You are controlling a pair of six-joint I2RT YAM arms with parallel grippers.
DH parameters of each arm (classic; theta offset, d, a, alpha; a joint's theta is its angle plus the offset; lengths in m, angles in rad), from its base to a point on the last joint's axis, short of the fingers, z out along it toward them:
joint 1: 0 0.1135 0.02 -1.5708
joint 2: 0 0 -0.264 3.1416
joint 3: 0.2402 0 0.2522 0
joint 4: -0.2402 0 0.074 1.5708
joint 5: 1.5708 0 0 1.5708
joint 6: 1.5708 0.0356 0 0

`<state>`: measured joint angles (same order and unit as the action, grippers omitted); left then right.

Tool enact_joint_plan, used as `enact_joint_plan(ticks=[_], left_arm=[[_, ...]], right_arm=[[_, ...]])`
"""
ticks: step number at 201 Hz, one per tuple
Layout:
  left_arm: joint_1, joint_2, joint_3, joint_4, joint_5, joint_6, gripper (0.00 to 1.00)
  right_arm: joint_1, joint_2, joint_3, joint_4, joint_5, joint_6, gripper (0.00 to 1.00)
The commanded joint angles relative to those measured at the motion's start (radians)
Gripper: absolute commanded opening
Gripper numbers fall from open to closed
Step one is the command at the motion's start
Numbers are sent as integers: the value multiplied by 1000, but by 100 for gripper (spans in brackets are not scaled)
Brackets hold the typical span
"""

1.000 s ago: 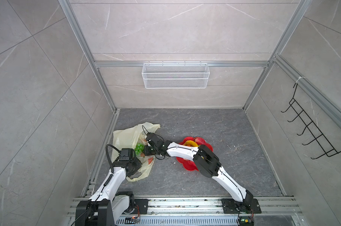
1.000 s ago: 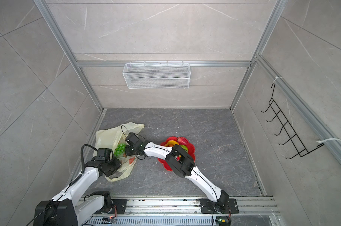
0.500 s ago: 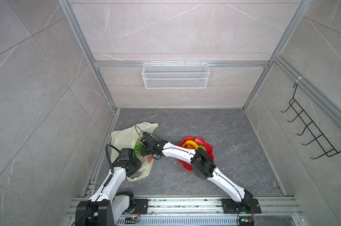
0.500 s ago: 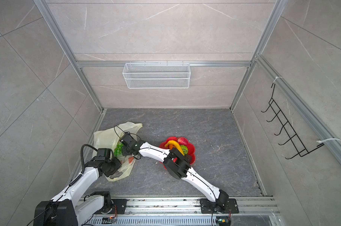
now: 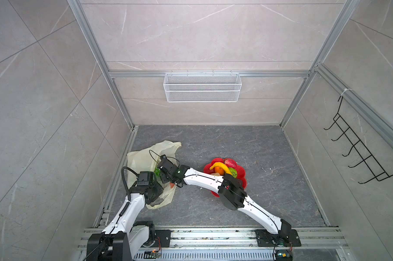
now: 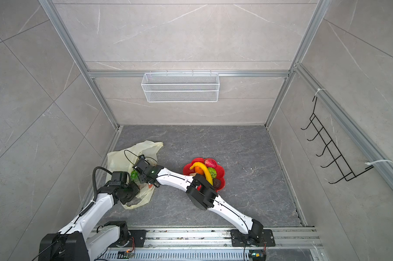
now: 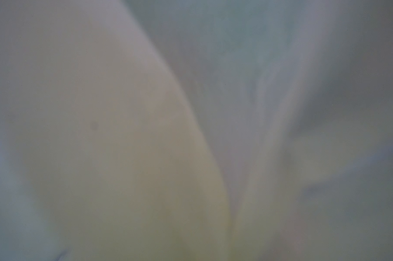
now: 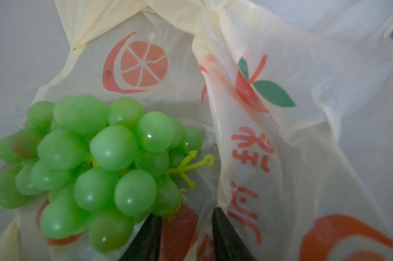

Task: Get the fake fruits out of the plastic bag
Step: 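Pull the green grapes up through the bag opening with the right gripper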

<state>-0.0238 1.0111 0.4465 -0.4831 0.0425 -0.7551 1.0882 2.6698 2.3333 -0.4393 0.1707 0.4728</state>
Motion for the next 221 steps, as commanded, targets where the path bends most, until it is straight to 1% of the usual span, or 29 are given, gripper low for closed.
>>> enact_joint_plan(ticks=[1,14,24,47,68,80,113,122,137,158,178,195,221], left_arm=[[-3,-21,-2,-24,-18,14,32],[-5,-40,-4,-32,-26,9,31],[-4,-73,-12,-37,-38,0,31],[-3,-150,-38,-36,-57,-22,31],[-4,-145,-35,-42,-62,-23,31],[-4,-132,-29,-46,-61,-23,31],[-4,-170,-39,-59,-86,-41,31],[-4,-187,-43,-65,-95,-53,31],[-4,-201,-51,-79,-108,-71,31],[-4,-176,-51,-87,-94,-75,31],[-4,-152,-59,-89,-62,-87,31],[-4,-162,-73,-88,-47,-98,31],[-4,-184,-89,-87,-37,-116,32]], right_arm=[[1,-17,-77,-22,-16,-49,39],[4,7,-37,-47,-12,-60,38],[4,41,27,-91,14,-57,38],[4,124,156,-158,21,-53,35],[4,149,197,-163,7,-53,35],[5,135,179,-145,6,-54,33],[-9,71,100,-144,102,-1,15],[-18,39,50,-124,101,19,12],[-33,-31,-75,-43,74,43,10],[-37,-128,-232,84,20,43,11],[-37,-179,-308,173,-73,40,13],[-37,-194,-325,219,-162,40,17],[-37,-166,-278,222,-227,30,26]])
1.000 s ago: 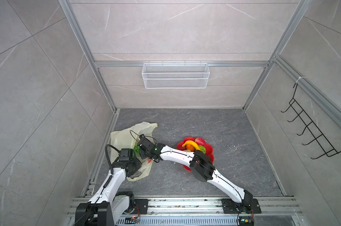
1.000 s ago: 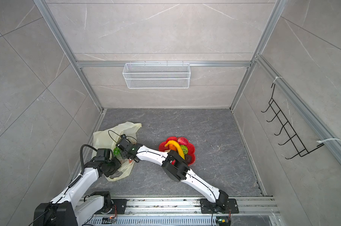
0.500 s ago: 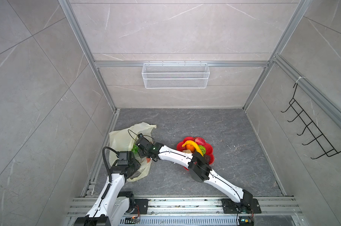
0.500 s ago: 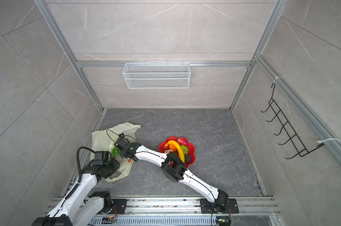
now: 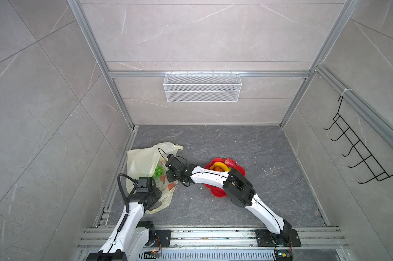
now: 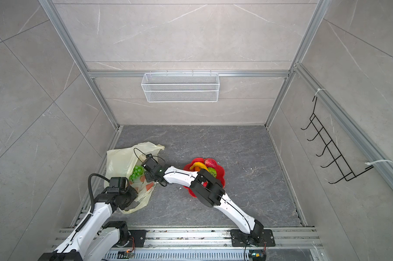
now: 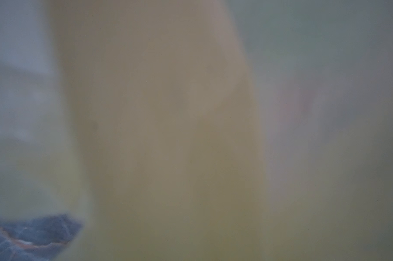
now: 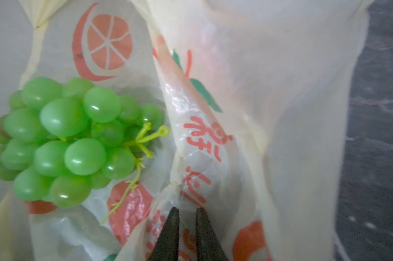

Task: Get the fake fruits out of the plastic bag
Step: 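Pull the green grapes up through the bag opening with the right gripper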

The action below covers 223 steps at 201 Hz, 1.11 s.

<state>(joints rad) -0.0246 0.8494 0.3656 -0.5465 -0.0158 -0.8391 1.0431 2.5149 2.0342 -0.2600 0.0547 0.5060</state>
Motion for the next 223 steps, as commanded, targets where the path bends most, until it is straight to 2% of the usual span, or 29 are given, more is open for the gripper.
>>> enact_joint_plan(ticks=[1,51,67,82,90,117,139,166,169,172,223], left_arm=[[-3,-24,-8,-24,21,-32,32],[-2,-68,-11,-42,-5,-48,32],[-2,-76,-10,-43,-9,-48,33],[-2,-75,-5,-44,-15,-46,33],[-2,-76,-5,-43,-16,-45,33],[-2,-83,-7,-43,-16,-43,33],[-2,-82,-7,-40,-14,-41,33],[-2,-79,-5,-38,-13,-40,33],[-1,-81,-5,-39,-12,-39,33],[-1,-81,-5,-38,-14,-39,33],[-2,-80,-7,-33,-3,-35,33]], right_arm=[[7,-9,23,42,-113,-4,27],[-1,48,112,2,-145,-10,43],[-7,35,92,29,-165,5,54],[-14,26,77,68,-204,21,70],[-17,30,83,72,-218,30,74],[-21,48,118,42,-199,70,77],[-27,73,125,80,-275,108,78],[-25,128,194,49,-297,162,88],[-25,133,202,43,-293,167,97],[-25,140,210,35,-286,172,99],[-20,259,401,-89,-210,203,100]])
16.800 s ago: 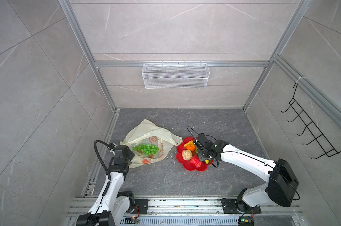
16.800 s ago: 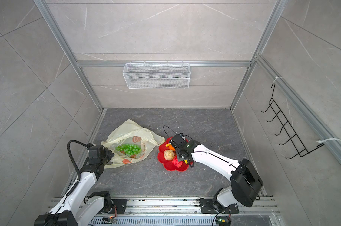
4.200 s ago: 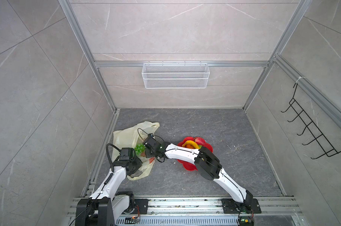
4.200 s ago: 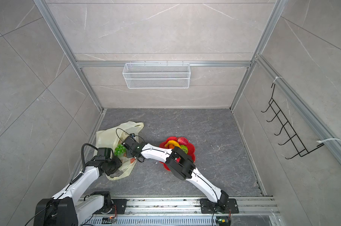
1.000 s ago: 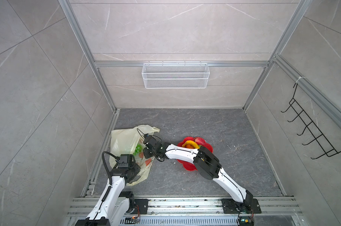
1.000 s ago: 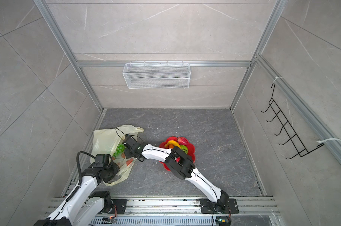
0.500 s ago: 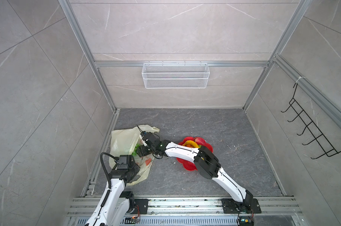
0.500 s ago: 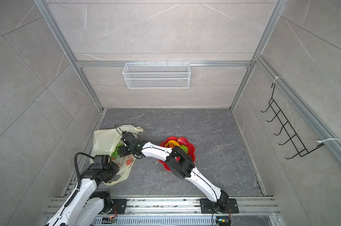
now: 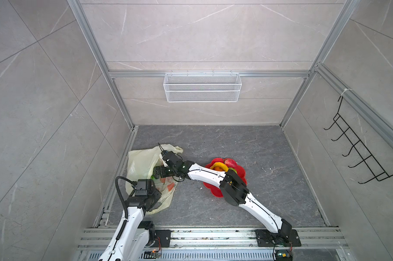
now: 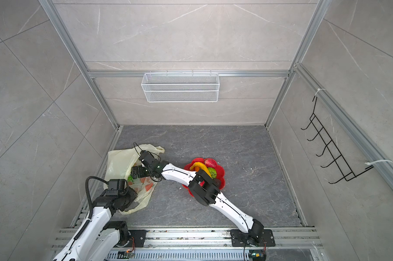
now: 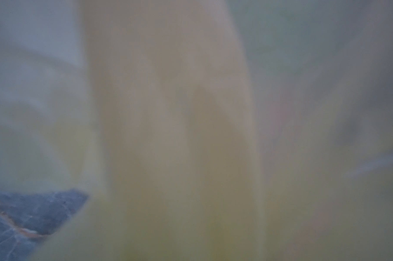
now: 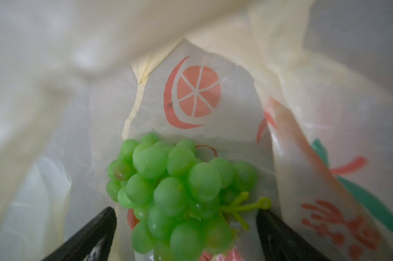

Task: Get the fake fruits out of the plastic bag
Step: 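Pull the green grapes up through the bag opening with the right gripper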

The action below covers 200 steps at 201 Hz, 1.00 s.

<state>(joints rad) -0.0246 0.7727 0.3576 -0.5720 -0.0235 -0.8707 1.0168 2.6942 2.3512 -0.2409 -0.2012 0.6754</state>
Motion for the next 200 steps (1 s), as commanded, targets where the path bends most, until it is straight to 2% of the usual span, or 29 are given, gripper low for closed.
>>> enact_joint_plan(ticks=[1,33,78,113,146,168,180,200], left_arm=[[-2,-4,1,-8,5,-2,34],[-2,-5,-2,-5,8,-2,34],[-1,-3,0,-3,10,0,34],[-1,-3,-1,-3,10,0,34],[-1,-5,0,-5,8,0,34],[-2,2,1,0,9,2,34],[-2,9,3,5,13,5,34],[-2,21,11,19,14,15,34]], right_arm=[[6,83,90,-112,49,33,100],[13,172,239,-217,122,38,96],[24,231,346,-226,99,44,93],[32,230,347,-223,90,40,78],[32,180,311,-222,93,26,49],[31,93,186,-174,101,18,33],[31,37,115,-142,118,14,28],[30,-58,7,-96,152,-4,27]])
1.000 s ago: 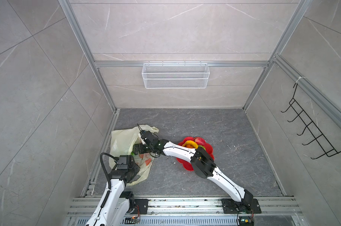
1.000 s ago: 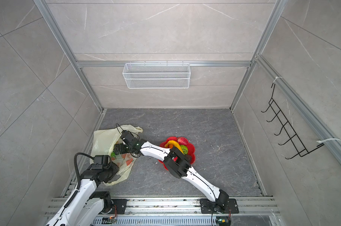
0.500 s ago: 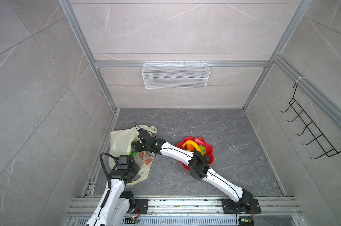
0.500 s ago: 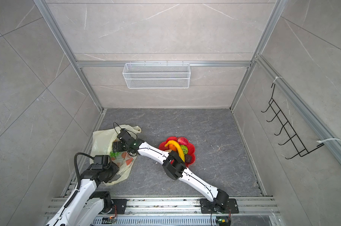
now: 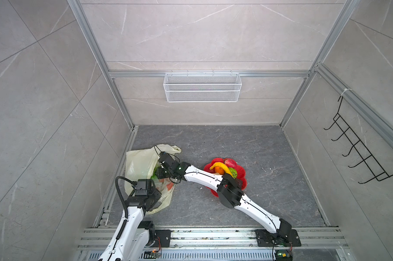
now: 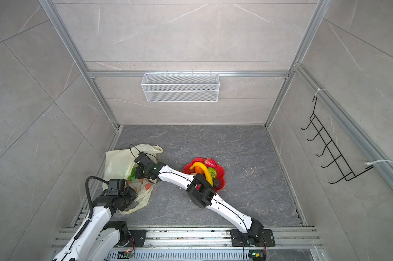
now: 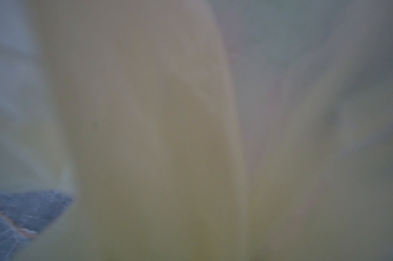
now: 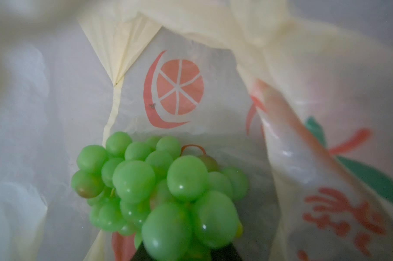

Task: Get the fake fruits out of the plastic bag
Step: 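Pull the green grapes up through the bag opening with the right gripper, then lift the green grapes out of the bag and carry them over the red plate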

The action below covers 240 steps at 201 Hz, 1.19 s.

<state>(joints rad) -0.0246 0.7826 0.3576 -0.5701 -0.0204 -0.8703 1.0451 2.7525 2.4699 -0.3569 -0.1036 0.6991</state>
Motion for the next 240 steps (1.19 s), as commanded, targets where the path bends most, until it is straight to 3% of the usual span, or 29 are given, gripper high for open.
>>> enact_joint_plan(ticks=[1,60,105,141,178,240], left_arm=[[-2,11,12,17,11,16,34],[-3,36,68,41,-44,80,35],[0,172,109,126,-43,113,36],[1,301,171,169,-35,173,36],[3,331,171,195,-20,185,36],[3,319,165,199,-22,186,36]], right_arm=[[1,-120,-116,23,56,-29,27],[-8,-365,-431,134,148,-79,22],[-16,-552,-651,177,177,-109,23],[-59,-748,-844,182,148,-95,23],[-174,-968,-1083,247,21,-13,24],[-258,-1258,-1249,84,93,-56,24]])
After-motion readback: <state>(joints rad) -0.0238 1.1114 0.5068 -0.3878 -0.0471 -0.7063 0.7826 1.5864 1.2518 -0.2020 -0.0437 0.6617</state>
